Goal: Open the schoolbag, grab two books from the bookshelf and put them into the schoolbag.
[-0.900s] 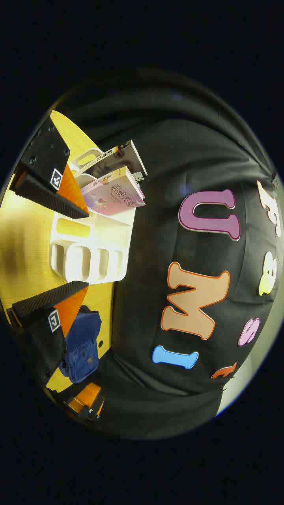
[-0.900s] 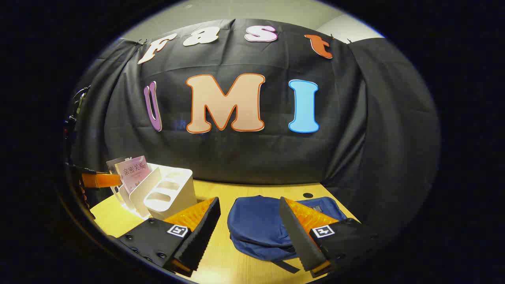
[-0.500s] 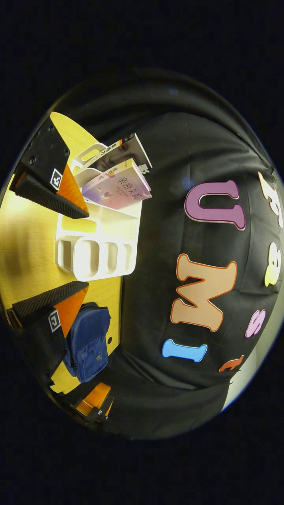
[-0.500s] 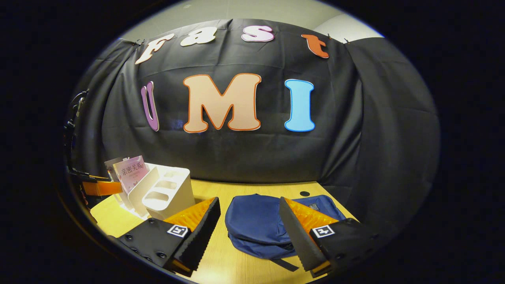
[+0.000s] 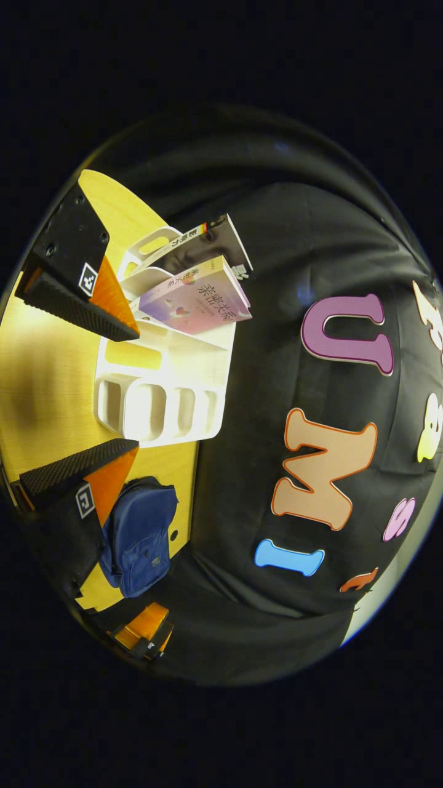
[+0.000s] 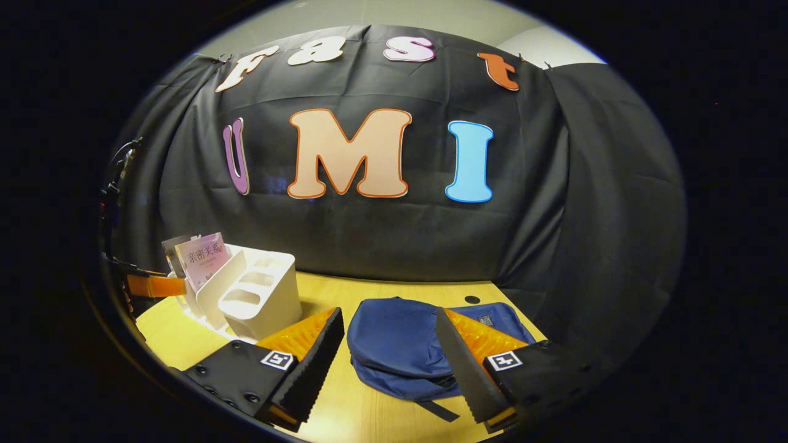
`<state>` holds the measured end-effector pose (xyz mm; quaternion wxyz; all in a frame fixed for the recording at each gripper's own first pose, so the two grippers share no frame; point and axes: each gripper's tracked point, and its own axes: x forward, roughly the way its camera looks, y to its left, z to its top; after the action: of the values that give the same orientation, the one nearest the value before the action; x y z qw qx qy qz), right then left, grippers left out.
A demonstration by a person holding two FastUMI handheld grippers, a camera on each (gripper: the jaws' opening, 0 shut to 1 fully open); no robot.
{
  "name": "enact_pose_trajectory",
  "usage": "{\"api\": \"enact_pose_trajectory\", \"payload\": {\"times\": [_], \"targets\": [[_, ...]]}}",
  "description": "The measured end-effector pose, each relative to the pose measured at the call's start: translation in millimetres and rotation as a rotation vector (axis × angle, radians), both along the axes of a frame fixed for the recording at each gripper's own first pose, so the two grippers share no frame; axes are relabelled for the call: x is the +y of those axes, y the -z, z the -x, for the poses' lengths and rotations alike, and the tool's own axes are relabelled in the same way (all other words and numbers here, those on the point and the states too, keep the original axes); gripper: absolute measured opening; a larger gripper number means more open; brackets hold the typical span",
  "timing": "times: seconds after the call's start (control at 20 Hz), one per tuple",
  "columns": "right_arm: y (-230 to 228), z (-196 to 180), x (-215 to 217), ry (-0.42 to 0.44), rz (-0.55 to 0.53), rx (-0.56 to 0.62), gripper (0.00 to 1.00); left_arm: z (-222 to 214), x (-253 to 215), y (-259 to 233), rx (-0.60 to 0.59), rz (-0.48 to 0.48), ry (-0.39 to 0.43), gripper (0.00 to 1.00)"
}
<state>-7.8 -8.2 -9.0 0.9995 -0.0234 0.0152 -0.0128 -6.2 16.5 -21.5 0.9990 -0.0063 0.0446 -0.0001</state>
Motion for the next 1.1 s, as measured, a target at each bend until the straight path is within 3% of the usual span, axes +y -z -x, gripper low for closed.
{"api": "enact_pose_trajectory", "payload": {"times": [0.25,0.4,0.6,0.65,1.1], "targets": [[11,-1,-11,0.019,0.098,0.019,0.97,3,16,0,0.009,-0.007,-0.038,0.93],[23,-2,-22,0.057,0.235,0.031,0.94,5,26,2,0.011,-0.009,-0.063,0.93],[46,-11,-24,0.069,0.468,0.052,0.98,8,35,2,0.016,-0.020,-0.092,0.93],[55,-13,-23,0.067,0.517,0.065,0.94,8,37,2,0.018,-0.023,-0.098,0.93],[93,-42,-4,0.028,0.829,0.104,0.93,11,46,7,0.028,-0.026,-0.143,0.94]]}}
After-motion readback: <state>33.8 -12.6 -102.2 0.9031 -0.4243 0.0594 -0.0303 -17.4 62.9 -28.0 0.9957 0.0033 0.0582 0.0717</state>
